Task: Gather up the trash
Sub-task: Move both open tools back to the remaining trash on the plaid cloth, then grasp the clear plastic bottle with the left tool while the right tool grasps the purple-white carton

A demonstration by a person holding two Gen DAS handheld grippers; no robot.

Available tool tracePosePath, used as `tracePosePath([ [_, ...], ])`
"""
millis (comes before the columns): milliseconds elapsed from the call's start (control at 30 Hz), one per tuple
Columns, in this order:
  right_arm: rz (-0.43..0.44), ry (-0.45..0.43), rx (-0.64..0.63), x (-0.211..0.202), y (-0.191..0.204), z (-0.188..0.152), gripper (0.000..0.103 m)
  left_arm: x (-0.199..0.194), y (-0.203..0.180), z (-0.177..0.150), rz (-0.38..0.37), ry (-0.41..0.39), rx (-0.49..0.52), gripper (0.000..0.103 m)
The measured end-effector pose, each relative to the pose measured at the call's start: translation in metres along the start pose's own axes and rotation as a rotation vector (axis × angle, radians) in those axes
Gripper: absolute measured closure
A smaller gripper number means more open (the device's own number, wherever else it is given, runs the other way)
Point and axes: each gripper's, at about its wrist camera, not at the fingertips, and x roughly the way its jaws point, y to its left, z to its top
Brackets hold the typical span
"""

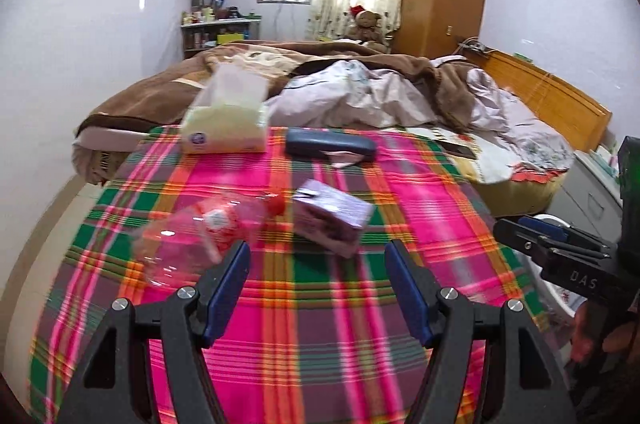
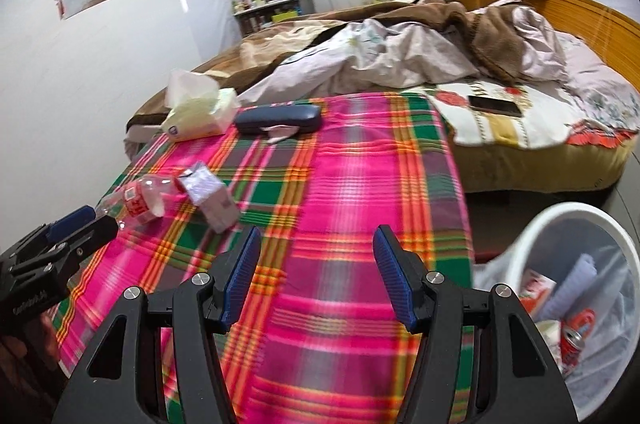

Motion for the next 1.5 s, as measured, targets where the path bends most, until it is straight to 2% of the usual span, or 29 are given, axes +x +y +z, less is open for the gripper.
tracePosePath([
  [267,0.043,0.031,-0.081,0.027,0.034,0.012,0.043,0.008,0.043,0.007,0.067,0.022,0.015,0.03],
  [533,0.078,0.057,-0.15,0.053,0.063,0.021,0.043,0.028,0.073,0.015,0.07,0.08,0.053,0.029],
  [633,0.089,0.069,-0.19,0.063,0.075,0.024,0.043,0.037,0.082,0.017,0.043,0.115,0.065,0.028],
  [767,0.089,0.099,-0.22,0.075,0.084,0.027,0.043,0.046,0.086,0.021,0.059,0.136,0.121,0.028],
  [900,0.094,0.123,-0.228,0.085,0.086,0.029,0.043,0.06,0.089,0.028,-0.05,0.191,0.134,0.027],
  [1300,0.068,0.202,-0.261,0.107,0.088,0.027,0.043,0.083,0.08,0.018,-0.076,0.295,0.196,0.027],
  [1500,0.071,0.218,-0.245,0.11,0.084,0.028,0.043,0.094,0.078,0.018,-0.105,0.314,0.146,0.027],
])
